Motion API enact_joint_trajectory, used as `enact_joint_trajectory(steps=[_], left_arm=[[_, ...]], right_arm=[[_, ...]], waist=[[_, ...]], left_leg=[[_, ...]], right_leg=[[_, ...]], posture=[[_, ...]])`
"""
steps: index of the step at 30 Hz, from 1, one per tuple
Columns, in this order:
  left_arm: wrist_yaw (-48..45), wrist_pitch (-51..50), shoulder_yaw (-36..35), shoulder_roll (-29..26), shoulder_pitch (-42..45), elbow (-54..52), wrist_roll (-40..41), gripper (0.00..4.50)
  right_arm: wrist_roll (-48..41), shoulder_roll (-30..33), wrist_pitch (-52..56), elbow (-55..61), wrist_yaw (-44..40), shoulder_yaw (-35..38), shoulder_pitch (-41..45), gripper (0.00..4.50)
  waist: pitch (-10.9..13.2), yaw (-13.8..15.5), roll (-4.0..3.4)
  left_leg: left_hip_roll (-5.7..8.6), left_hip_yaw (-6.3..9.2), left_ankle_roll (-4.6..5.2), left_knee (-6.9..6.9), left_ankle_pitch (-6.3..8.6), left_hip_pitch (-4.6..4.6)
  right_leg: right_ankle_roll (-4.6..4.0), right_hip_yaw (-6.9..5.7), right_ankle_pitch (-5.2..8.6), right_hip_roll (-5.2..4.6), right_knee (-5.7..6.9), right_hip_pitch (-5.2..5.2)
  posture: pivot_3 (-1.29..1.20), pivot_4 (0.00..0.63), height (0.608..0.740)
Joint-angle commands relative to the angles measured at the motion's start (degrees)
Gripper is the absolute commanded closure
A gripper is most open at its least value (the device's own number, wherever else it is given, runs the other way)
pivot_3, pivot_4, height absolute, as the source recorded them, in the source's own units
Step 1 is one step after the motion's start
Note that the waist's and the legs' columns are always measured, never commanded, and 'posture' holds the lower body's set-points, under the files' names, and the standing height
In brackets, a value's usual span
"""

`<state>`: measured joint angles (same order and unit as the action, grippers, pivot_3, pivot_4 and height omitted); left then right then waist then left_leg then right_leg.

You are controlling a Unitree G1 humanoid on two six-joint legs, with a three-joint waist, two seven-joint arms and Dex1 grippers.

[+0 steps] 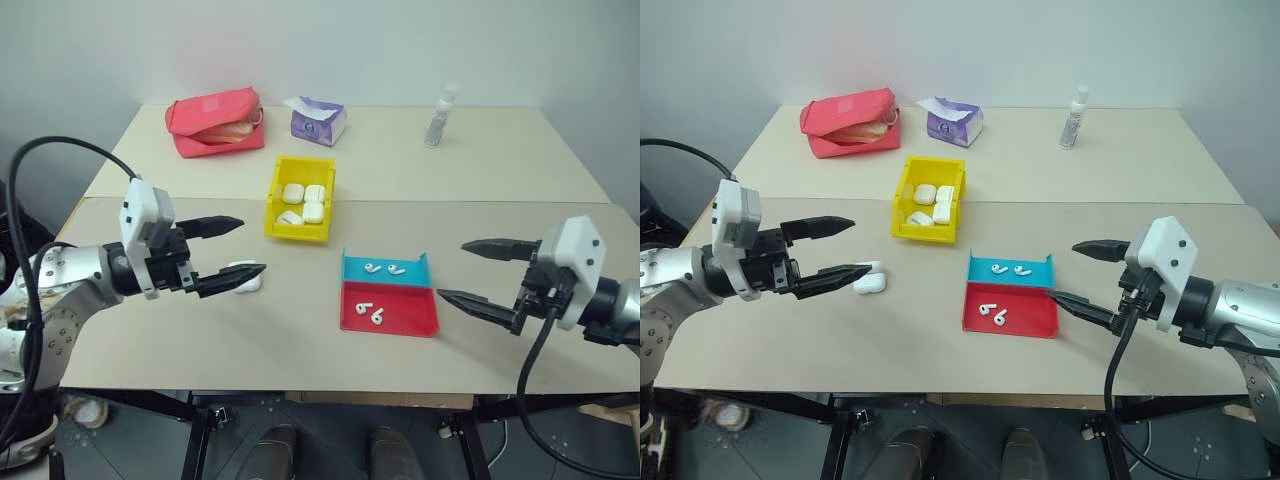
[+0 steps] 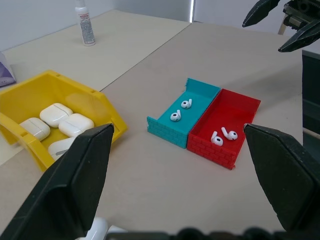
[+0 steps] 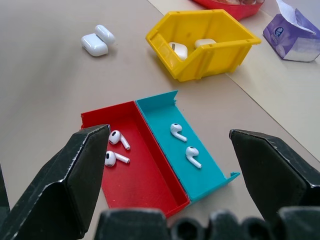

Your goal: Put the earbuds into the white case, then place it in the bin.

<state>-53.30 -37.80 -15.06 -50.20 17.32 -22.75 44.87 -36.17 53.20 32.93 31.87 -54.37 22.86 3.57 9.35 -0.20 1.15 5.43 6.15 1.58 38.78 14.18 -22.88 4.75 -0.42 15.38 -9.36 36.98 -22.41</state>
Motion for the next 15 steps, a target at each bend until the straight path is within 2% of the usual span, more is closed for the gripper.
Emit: enact_joint_trajectory(steps=[1,10,15], left_arm=[[1.5,-1.9,-1.6,0.1,1.5,0.1,2.0,0.0],[4.8,-9.4,-1.2,-1.7,4.2,-0.9,5.0,0.0],[15.4,-12.2,2.3,-2.0,6.4,-5.8,-1.3,0.0]], right_arm=[[-0.8,0.7,-1.1,0.6,-0.3,1.8,0.3,0.05],[-0.5,0.1,-1.1,0.6,0.2,1.1,0.4,0.05],[-0.6,0.5,-0.3,0.1,0.8,0.2,1.6,0.05]], waist=[[0.0,0.0,0.0],[0.0,0.0,0.0],[0.0,0.1,0.02]], left_leg=[[0.0,0.0,0.0,0.0,0.0,0.0],[0.0,-0.01,0.01,0.0,0.0,-0.01],[0.0,-0.02,0.0,0.01,0.0,-0.01]], right_leg=[[0.0,0.0,0.0,0.0,0.0,0.0],[0.0,0.02,0.0,0.01,0.02,-0.04],[0.0,0.04,0.0,0.0,0.02,-0.03]], posture=[[0.0,0.15,0.74],[0.0,0.15,0.74],[0.0,0.15,0.74]])
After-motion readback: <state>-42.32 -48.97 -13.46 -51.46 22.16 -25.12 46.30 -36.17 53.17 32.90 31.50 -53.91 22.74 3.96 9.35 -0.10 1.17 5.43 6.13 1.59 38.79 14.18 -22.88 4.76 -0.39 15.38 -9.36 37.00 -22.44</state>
